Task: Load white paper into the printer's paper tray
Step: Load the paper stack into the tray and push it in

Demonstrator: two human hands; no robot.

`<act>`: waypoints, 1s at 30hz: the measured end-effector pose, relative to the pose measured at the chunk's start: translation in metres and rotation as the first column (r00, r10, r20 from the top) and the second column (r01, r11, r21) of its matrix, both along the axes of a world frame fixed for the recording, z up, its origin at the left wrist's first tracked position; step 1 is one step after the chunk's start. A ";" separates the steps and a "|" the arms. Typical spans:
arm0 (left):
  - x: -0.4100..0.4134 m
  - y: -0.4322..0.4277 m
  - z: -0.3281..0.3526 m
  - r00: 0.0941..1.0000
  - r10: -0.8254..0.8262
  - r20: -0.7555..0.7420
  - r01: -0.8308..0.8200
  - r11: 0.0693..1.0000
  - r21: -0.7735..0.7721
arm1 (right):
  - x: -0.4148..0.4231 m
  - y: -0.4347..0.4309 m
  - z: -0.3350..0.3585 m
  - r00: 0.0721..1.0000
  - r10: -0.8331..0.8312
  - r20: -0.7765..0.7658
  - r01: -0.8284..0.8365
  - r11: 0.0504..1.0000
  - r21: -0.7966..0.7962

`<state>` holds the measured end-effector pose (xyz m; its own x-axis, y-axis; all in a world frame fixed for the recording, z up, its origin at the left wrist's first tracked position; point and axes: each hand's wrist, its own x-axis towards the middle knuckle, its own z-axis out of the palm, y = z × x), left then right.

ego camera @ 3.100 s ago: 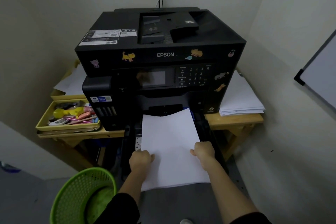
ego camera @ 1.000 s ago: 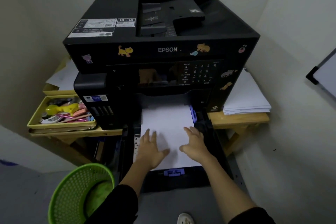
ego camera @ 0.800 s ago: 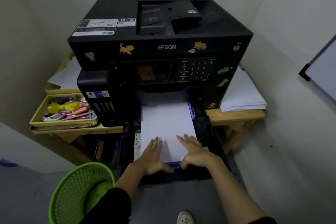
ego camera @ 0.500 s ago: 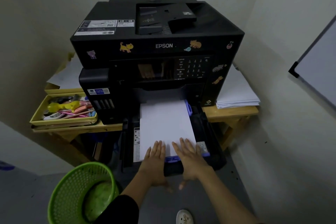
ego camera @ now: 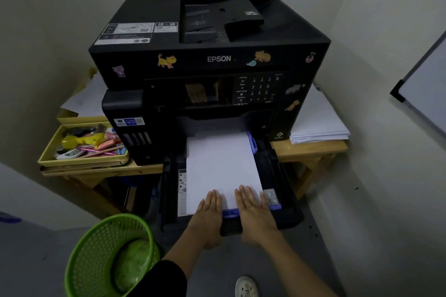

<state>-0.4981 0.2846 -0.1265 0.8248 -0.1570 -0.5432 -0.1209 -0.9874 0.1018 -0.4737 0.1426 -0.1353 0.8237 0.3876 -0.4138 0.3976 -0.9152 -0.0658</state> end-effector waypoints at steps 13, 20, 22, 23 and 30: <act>0.032 0.005 0.004 0.994 -0.050 0.096 0.038 0.992 0.116 | 0.034 0.013 0.009 0.998 0.025 0.063 -0.023 0.999 -0.033; 0.051 0.004 -0.008 0.998 -0.031 0.060 0.023 0.991 0.134 | 0.050 0.014 -0.001 0.997 0.034 0.076 -0.029 0.998 -0.059; 0.052 0.005 -0.008 0.997 -0.037 0.064 0.029 0.991 0.127 | 0.051 0.016 0.000 0.997 0.045 0.066 -0.040 0.997 -0.068; 0.055 0.007 -0.008 0.997 -0.035 0.074 0.025 0.992 0.125 | 0.053 0.017 0.001 0.997 0.046 0.068 -0.041 0.997 -0.064; 0.089 0.015 -0.003 0.995 -0.018 0.095 0.001 0.984 0.180 | 0.087 0.029 0.006 0.996 0.034 0.083 -0.027 0.997 -0.078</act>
<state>-0.4093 0.2998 -0.1292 0.8732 -0.0718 -0.4821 -0.1308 -0.9873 -0.0898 -0.3871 0.1711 -0.1296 0.8450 0.3828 -0.3734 0.4266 -0.9036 0.0390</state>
